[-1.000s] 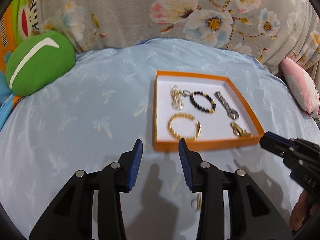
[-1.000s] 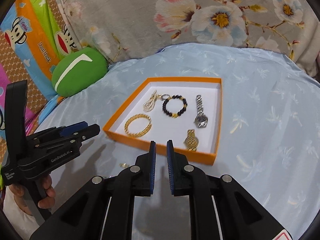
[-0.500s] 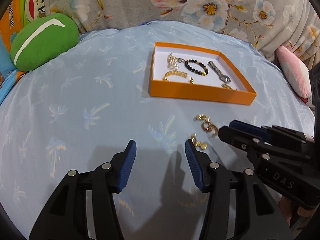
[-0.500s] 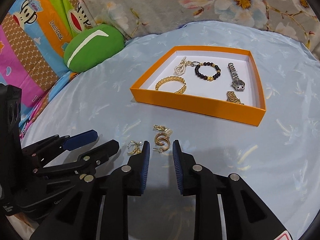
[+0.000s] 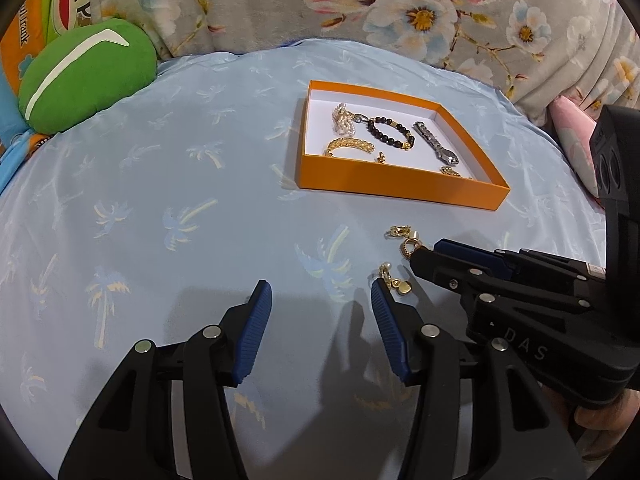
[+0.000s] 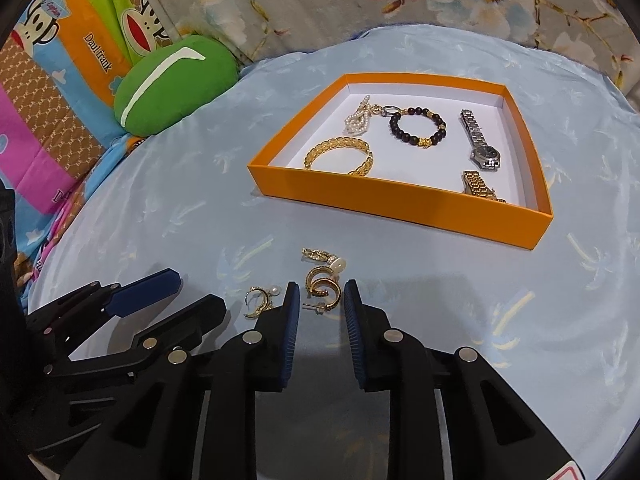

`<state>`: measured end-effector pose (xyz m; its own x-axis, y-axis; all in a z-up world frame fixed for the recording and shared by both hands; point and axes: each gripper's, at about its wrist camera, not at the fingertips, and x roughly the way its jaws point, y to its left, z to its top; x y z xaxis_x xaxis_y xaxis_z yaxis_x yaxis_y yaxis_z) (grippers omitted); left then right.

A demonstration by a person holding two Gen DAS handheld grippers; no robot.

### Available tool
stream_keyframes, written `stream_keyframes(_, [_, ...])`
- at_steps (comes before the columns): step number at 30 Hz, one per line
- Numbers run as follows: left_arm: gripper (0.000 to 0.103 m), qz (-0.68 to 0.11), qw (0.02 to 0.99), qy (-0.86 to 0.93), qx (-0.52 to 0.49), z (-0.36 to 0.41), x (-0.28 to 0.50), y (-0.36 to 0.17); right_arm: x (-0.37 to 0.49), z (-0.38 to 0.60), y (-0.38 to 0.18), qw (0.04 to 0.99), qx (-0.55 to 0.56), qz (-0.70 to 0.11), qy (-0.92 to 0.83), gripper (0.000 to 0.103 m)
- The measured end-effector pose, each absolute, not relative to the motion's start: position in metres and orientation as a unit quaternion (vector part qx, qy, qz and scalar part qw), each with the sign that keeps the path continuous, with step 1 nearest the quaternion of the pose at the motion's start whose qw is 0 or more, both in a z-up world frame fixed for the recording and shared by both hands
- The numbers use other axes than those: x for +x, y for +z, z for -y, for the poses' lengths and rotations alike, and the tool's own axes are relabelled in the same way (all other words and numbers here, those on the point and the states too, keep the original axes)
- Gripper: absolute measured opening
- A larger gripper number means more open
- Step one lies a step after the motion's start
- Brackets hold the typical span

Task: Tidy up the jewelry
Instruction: 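Move the right tool to the gold hoop earring and grasp it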

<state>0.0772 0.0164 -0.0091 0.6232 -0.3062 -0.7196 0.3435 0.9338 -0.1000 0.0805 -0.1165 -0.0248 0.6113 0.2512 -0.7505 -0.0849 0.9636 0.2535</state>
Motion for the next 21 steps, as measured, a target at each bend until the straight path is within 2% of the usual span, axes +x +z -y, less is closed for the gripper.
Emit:
stream_keyframes(4, [0.051, -0.394, 0.9, -0.184, 0.025, -0.0153, 0.0762, -0.0089, 0.0789, 0.1184, -0.0242, 0.894, 0.098, -0.428, 0.094, 0.015])
stream_keyframes(7, [0.054, -0.392, 0.901, -0.186, 0.027, -0.0137, 0.0752, -0.0083, 0.0759, 0.1203, -0.0232, 0.896, 0.096, -0.424, 0.09, 0.008])
stream_keyframes(13, [0.055, -0.39, 0.901, -0.186, 0.028, -0.0132, 0.0748, -0.0077, 0.0724, 0.1242, -0.0211, 0.898, 0.1, -0.418, 0.095, 0.008])
stream_keyframes(15, [0.055, -0.391, 0.901, -0.186, 0.027, -0.0137, 0.0752, -0.0082, 0.0725, 0.1211, -0.0197, 0.899, 0.095, -0.416, 0.096, 0.012])
stream_keyframes(17, [0.056, -0.393, 0.901, -0.183, 0.022, -0.0149, 0.0764, -0.0085, 0.074, 0.119, -0.019, 0.9, 0.094, -0.415, 0.094, 0.022])
stream_keyframes(21, [0.057, -0.397, 0.9, -0.179, 0.01, -0.0189, 0.0785, -0.0093, 0.0821, 0.1154, -0.0223, 0.896, 0.09, -0.426, 0.086, 0.022])
